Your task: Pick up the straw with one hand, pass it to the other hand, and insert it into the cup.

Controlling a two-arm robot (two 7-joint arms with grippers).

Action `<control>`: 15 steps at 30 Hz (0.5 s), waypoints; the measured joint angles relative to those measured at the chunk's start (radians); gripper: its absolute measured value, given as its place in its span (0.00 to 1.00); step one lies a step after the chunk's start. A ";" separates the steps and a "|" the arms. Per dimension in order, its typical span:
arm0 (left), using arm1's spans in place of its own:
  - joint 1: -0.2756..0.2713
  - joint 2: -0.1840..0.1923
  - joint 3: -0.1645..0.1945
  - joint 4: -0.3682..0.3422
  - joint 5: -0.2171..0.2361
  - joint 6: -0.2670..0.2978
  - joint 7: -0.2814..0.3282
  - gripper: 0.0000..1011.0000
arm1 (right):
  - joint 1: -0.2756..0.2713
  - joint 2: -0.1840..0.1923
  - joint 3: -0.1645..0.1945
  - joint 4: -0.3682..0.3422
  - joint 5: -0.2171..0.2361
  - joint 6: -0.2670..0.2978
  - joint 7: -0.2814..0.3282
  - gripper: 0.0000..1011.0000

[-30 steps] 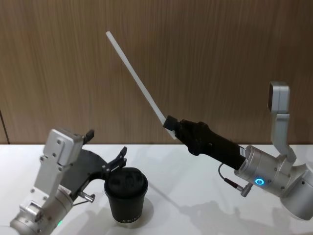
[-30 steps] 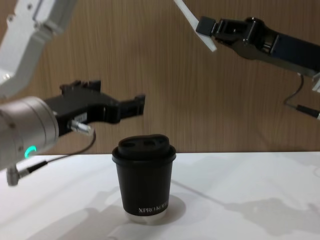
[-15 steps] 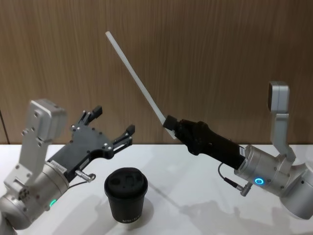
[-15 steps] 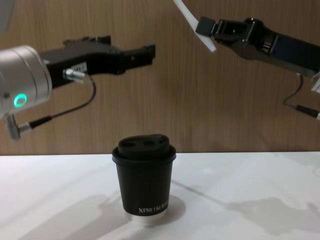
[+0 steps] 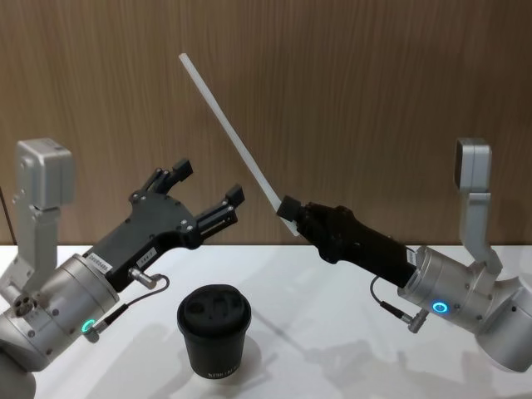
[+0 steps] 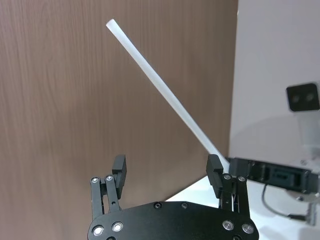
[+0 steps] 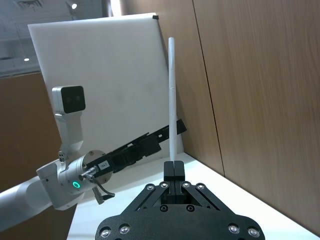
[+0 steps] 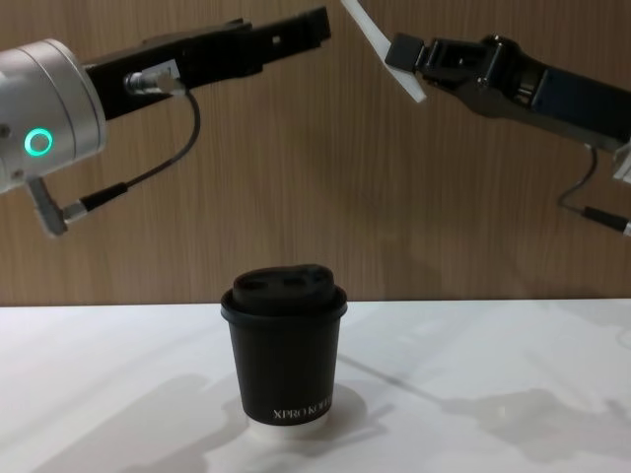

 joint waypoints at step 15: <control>-0.022 -0.061 -0.018 0.082 -0.180 -0.009 -0.104 0.99 | 0.001 0.000 0.000 0.001 0.000 -0.001 0.000 0.00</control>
